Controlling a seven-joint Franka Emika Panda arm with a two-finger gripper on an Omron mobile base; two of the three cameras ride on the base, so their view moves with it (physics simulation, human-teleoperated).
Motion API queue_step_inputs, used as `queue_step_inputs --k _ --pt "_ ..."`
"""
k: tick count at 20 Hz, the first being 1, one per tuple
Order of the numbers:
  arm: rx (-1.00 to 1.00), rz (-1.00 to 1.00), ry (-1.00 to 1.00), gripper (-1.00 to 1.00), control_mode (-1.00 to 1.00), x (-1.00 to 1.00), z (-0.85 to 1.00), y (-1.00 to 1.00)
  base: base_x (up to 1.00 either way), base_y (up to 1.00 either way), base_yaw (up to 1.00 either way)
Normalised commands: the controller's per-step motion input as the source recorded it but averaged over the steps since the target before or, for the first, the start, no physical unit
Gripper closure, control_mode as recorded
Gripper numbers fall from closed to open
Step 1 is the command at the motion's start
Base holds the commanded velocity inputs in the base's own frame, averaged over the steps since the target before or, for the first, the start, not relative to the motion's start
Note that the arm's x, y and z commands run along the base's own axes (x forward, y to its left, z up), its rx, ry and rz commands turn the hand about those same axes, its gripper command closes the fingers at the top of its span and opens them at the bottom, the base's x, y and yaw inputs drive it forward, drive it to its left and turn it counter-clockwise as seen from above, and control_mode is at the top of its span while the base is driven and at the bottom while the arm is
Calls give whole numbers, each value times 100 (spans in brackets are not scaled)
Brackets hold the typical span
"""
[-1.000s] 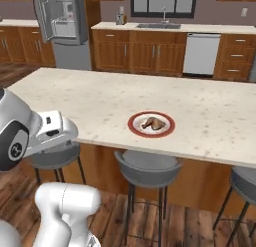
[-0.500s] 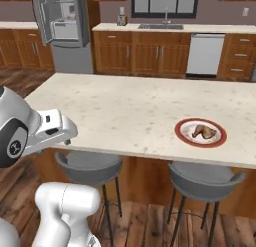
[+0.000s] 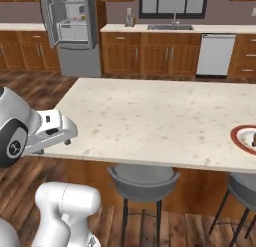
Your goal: Take the cheese, chicken drumstick, and carrot from the fridge and place them on the plate on the dining counter to create an appetizer plate.
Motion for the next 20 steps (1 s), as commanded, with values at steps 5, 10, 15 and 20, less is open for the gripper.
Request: queue_step_inputs --k 5,10,15,20 --pt "0 0 0 -100 100 0 0 0 34 100 -12" --pt "0 0 0 -100 100 0 0 0 38 100 -12" --pt "0 0 0 -100 100 0 0 0 44 100 -9" --pt "0 0 0 -100 100 0 0 0 44 100 -2"
